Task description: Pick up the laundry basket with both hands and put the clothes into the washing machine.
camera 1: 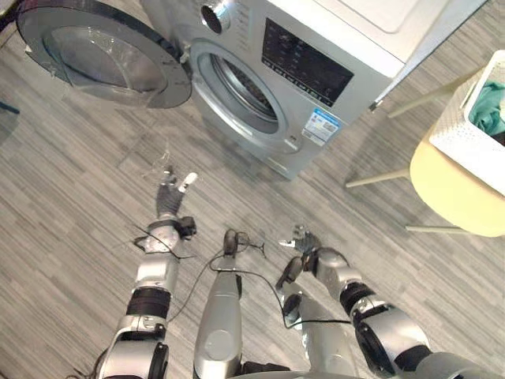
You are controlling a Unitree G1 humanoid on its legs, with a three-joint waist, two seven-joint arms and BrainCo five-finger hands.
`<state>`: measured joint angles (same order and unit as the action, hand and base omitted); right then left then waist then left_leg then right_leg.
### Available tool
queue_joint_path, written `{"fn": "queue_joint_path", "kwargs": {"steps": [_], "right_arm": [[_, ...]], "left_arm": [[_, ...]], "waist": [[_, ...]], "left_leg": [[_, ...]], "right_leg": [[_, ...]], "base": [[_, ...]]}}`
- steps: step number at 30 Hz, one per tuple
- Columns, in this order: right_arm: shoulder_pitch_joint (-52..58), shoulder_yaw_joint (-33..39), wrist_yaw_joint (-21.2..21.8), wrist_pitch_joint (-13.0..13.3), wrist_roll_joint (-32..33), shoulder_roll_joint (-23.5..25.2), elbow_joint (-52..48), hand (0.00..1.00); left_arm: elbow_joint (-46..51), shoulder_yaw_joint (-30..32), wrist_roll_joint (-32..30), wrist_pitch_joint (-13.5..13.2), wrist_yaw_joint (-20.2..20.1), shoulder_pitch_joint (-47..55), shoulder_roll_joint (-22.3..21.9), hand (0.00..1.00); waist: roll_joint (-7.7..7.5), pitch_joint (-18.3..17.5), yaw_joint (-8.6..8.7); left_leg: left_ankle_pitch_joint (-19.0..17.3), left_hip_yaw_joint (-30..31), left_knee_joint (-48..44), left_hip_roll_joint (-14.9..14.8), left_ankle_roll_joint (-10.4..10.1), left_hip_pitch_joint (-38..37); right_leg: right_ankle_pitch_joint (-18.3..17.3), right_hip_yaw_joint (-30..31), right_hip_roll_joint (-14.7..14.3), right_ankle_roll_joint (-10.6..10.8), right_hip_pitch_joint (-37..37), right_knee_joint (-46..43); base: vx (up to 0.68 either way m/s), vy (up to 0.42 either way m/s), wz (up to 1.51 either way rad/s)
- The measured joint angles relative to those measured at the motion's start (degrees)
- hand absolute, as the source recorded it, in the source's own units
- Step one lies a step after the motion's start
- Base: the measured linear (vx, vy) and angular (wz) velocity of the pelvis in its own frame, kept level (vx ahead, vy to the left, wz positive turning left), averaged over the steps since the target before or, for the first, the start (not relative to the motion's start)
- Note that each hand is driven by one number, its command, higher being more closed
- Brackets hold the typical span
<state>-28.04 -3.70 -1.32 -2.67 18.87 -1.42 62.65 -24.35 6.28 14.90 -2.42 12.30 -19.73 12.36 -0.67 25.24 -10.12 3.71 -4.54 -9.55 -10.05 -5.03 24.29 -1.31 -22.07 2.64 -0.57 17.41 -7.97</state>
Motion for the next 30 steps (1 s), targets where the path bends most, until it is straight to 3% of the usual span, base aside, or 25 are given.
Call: {"fn": "queue_joint_path", "kwargs": {"steps": [3,4,6,8,10,12,14,15,16,17,18,19,20,21,22,23,26,27,29,30], "right_arm": [[4.7,5.7,-2.4,-0.1,-1.6,0.7,-0.8,0.00],[5.9,7.6,-2.7,-0.1,-2.0,0.9,-1.4,0.00],[9.0,11.8,-4.0,-0.3,-5.8,1.0,-2.7,0.00],[11.1,12.4,-4.4,-0.3,-8.4,0.1,-3.5,0.00],[12.3,13.3,-5.2,-0.4,-10.2,-1.3,-3.4,0.00],[13.2,15.4,-6.0,-0.6,-10.5,-1.0,-3.4,0.00],[14.0,17.0,-6.3,-0.9,-10.6,-0.9,-3.4,0.00],[14.5,17.5,-6.4,-1.2,-10.6,-1.2,-3.4,0.00],[14.5,17.5,-6.5,-1.2,-10.6,-1.3,-3.4,0.00],[13.8,18.7,-6.5,-1.2,-10.8,-1.4,-3.6,0.00],[13.3,19.1,-6.6,-1.2,-11.1,-1.2,-3.7,0.00],[13.0,19.7,-7.5,-1.2,-11.9,-1.2,-4.2,0.00],[13.0,19.7,-7.9,-1.3,-12.2,-1.3,-4.8,0.00],[13.8,19.7,-8.7,-1.2,-12.5,-1.4,-6.7,0.00],[13.6,19.6,-8.7,-1.2,-12.5,-1.4,-7.5,0.00],[13.6,19.5,-8.7,-1.0,-12.5,-1.4,-9.0,0.00],[14.3,19.3,-8.7,-0.5,-12.7,-1.8,-11.7,0.00],[15.1,19.3,-8.7,-0.2,-12.7,-2.3,-12.7,0.00],[15.7,19.3,-8.8,-0.1,-12.7,-3.0,-13.4,0.00],[16.8,19.4,-9.0,0.1,-12.7,-3.4,-14.9,0.00]], "left_arm": [[-0.5,0.2,-1.1,0.5,0.2,2.9,-2.7,0.00],[-1.2,0.0,-1.2,0.8,0.1,4.0,-3.5,0.00],[-5.5,-0.5,-2.0,1.4,-1.2,8.4,-5.8,0.00],[-8.9,-1.9,-2.0,2.0,-2.4,9.8,-6.8,0.00],[-10.8,-2.1,-2.0,2.2,-3.2,9.8,-7.3,0.00],[-12.5,-1.6,-2.0,2.2,-3.5,10.3,-6.6,0.00],[-13.9,-1.5,-2.1,2.2,-3.6,11.9,-6.4,0.00],[-14.2,-1.3,-2.0,2.2,-3.6,13.5,-6.2,0.00],[-14.2,-0.9,-2.0,2.2,-3.6,14.1,-6.1,0.00],[-14.4,1.0,-1.8,2.2,-3.7,15.4,-6.5,0.00],[-14.6,2.0,-1.5,2.2,-3.6,16.4,-6.6,0.00],[-15.0,2.9,-0.6,2.2,-3.6,18.9,-7.1,0.00],[-15.5,2.9,0.1,2.2,-3.6,19.7,-7.0,0.00],[-16.9,2.9,0.8,2.2,-3.5,20.7,-6.9,0.00],[-17.6,3.2,1.0,2.2,-3.5,21.1,-7.0,0.00],[-19.5,3.5,2.0,2.2,-3.5,22.0,-7.1,0.00],[-20.9,6.9,3.6,2.1,-3.3,23.3,-8.6,0.00],[-21.1,7.9,4.5,2.1,-3.3,23.2,-9.5,0.00],[-21.4,7.9,5.0,2.0,-3.3,23.2,-9.8,0.00],[-21.9,7.9,5.4,2.0,-3.3,23.0,-10.2,0.00]], "waist": [[-0.50,-0.1,0.65],[-0.62,-0.1,1.30],[-1.22,-0.1,2.99],[-1.42,-0.1,3.69],[-1.72,0.0,5.60],[-2.72,0.1,6.01],[-3.35,-0.3,6.24],[-3.52,-0.6,6.44],[-3.72,-0.9,6.48],[-2.83,-1.7,7.02],[-2.59,-2.4,7.10],[-3.11,-5.0,7.36],[-3.51,-5.4,7.63],[-4.37,-7.0,7.71],[-4.08,-7.3,7.61],[-3.26,-7.9,7.84],[-2.28,-9.8,8.08],[-1.75,-10.2,8.45],[-1.70,-10.3,9.15],[-1.75,-10.3,9.46]], "left_leg": [[-3.4,-2.4,-5.0,-1.0,0.4,-0.1],[-4.7,-3.2,-7.2,-1.6,0.4,-0.1],[-11.0,-7.6,-15.5,-4.9,0.8,-1.7],[-14.8,-10.8,-19.7,-7.0,1.1,-3.3],[-16.8,-11.7,-22.1,-7.3,1.6,-3.5],[-17.9,-15.0,-22.0,-8.9,2.2,-5.8],[-18.3,-18.7,-22.9,-9.7,2.7,-8.8],[-19.1,-20.6,-24.4,-10.0,2.2,-10.5],[-19.3,-20.9,-25.2,-10.2,2.0,-10.7],[-19.9,-21.1,-25.9,-11.5,1.2,-10.7],[-19.8,-21.7,-25.2,-13.0,1.3,-10.9],[-18.5,-25.8,-22.1,-14.0,0.8,-12.4],[-18.1,-27.5,-21.6,-14.0,0.4,-13.5],[-17.9,-30.5,-21.3,-14.1,0.1,-15.1],[-17.6,-31.5,-21.4,-15.2,-0.4,-15.9],[-15.9,-32.7,-20.7,-16.6,-2.1,-17.3],[-10.4,-35.1,-16.9,-18.1,-3.8,-20.8],[-8.5,-35.0,-15.8,-18.4,-3.4,-21.7],[-5.7,-34.3,-17.0,-19.1,-0.5,-21.9],[-7.0,-29.5,-19.2,-18.3,0.3,-20.5]], "right_leg": [[0.3,2.5,-0.1,-0.2,-0.3,-1.2],[0.3,3.4,-0.3,-0.1,-0.6,-1.7],[0.2,8.9,-1.9,0.4,-1.7,-3.4],[-0.2,12.4,-2.7,1.3,-1.8,-5.0],[-1.4,13.0,-2.3,2.1,-1.4,-5.6],[-2.1,8.4,-0.2,1.8,-3.2,-5.4],[-4.5,0.9,5.6,-0.6,-3.6,-13.1],[-6.5,-3.1,9.1,-0.3,-4.8,-16.8],[-6.8,-4.2,9.2,1.0,-5.2,-16.6],[-5.6,-3.8,7.1,1.6,-5.6,-14.3],[-5.2,-3.4,5.9,1.4,-6.1,-11.5],[-5.7,-9.0,7.8,0.1,-7.0,-11.5],[-6.0,-10.3,9.6,0.8,-7.3,-12.7],[-6.5,-10.9,11.6,4.3,-8.2,-12.9],[-6.3,-10.6,11.1,5.5,-8.0,-12.7],[-5.6,-9.1,8.9,4.6,-8.1,-11.1],[-5.1,-5.0,4.1,2.3,-8.1,-8.1],[-4.9,-4.3,2.5,1.4,-8.2,-7.1],[-4.7,-3.1,1.4,0.2,-9.0,-5.9],[-5.0,-2.2,1.4,-0.6,-10.6,-4.9]], "base": [[0.03,0.052,-0.43],[0.03,0.087,-0.92],[0.00,0.104,-1.27],[-0.06,0.119,-1.07],[-0.11,0.148,-0.52],[-0.01,0.139,-0.66],[0.09,0.099,-0.61],[0.05,0.030,-0.34],[0.05,-0.017,-0.51],[0.03,-0.053,-0.54],[0.06,-0.064,-0.96],[0.05,-0.035,-0.82],[0.06,-0.043,-0.98],[0.04,-0.065,-0.72],[0.07,-0.183,-0.98],[0.07,-0.198,-0.97],[0.13,-0.246,-1.01],[0.16,-0.266,-0.56],[0.13,-0.240,-0.46],[0.11,-0.168,-0.37]]}}
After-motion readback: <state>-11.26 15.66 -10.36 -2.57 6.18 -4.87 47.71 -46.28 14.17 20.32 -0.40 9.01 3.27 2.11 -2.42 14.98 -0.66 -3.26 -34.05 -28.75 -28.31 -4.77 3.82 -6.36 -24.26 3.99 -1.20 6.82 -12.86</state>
